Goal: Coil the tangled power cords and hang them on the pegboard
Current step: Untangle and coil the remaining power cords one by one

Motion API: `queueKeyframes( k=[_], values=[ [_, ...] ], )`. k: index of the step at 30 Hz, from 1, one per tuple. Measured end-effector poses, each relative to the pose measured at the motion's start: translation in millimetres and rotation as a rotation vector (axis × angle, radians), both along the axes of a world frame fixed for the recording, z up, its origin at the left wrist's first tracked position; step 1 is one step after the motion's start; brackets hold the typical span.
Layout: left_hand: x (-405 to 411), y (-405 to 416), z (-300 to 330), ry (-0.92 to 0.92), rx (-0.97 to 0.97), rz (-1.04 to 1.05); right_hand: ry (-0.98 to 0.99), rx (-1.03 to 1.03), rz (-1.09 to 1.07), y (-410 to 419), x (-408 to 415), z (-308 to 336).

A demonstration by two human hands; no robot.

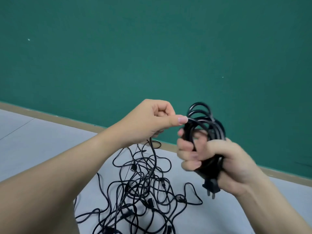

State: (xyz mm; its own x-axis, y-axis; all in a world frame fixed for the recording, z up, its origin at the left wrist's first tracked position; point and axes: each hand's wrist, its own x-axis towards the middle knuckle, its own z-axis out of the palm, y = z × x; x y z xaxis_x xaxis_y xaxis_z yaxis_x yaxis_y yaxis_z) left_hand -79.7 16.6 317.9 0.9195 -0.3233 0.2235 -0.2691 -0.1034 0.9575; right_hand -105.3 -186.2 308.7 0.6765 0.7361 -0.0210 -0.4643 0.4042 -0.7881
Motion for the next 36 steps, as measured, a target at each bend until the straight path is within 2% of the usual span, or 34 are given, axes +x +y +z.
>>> queueKeyframes(
  k=[2,4,8,12,17,23,28,31,36],
  values=[
    [1,-1,-6,0.050,-0.045,-0.062,0.033,0.261,0.083,-4,2,7],
    [-1,-3,-14,0.047,0.004,-0.084,0.035,0.353,0.015,-10,3,15],
    [-3,-4,-21,-0.015,0.081,-0.043,-0.101,0.146,-0.344,-17,5,15],
    [-3,-13,-25,0.096,0.081,-0.103,-0.099,0.008,-0.560,-11,3,3],
    [-10,-23,-26,0.134,0.127,-0.217,-0.110,0.040,-0.547,-4,-3,13],
    [-17,-28,-23,0.121,0.327,-0.277,-0.046,0.092,-0.534,-1,-3,9],
    [-12,-25,-20,-0.007,0.549,-0.212,-0.014,0.138,-0.663,-15,14,14],
    [-5,-15,-24,-0.093,0.628,-0.141,-0.026,0.067,-0.803,-31,26,13],
    [-2,1,-22,-0.626,0.519,0.046,0.010,-0.056,-0.889,-31,34,7]
  ],
)
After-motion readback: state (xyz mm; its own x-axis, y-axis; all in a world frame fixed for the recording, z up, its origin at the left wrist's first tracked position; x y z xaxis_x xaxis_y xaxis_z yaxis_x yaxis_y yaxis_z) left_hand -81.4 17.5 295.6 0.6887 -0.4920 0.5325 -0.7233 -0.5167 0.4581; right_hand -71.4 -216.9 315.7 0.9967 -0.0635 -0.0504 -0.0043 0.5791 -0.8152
